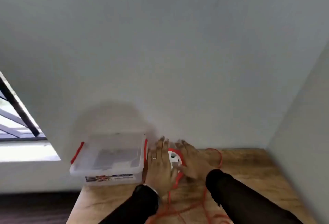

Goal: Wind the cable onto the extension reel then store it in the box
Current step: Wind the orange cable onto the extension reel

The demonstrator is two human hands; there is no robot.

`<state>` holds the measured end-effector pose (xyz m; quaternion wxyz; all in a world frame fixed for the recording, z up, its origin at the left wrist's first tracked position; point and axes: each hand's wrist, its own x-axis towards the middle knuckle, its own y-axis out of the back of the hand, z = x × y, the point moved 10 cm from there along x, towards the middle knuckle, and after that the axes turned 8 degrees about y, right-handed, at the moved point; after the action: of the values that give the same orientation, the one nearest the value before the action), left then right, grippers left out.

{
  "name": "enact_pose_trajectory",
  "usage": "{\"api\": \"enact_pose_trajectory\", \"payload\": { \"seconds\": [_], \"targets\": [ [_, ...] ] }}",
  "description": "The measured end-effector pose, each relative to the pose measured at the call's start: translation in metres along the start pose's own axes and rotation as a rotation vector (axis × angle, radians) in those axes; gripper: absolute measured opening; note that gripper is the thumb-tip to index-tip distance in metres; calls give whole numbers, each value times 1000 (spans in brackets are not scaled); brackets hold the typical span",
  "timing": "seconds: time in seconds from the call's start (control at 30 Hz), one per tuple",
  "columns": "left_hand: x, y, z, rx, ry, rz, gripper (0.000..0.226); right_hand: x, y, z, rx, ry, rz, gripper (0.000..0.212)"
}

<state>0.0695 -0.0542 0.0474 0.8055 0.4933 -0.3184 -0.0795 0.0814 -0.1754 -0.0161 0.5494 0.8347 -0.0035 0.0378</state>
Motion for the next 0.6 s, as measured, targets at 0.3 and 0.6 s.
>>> {"api": "enact_pose_trajectory", "payload": {
  "seconds": [0.3, 0.6],
  "targets": [
    [-126, -17, 92, 7, -387, -284, 27, 8, -54, 1, -46, -5, -235, 112],
    [-206, -89, 96, 157, -320, -680, 30, -22, -49, 27, -153, -201, -240, 117]
  ]
}}
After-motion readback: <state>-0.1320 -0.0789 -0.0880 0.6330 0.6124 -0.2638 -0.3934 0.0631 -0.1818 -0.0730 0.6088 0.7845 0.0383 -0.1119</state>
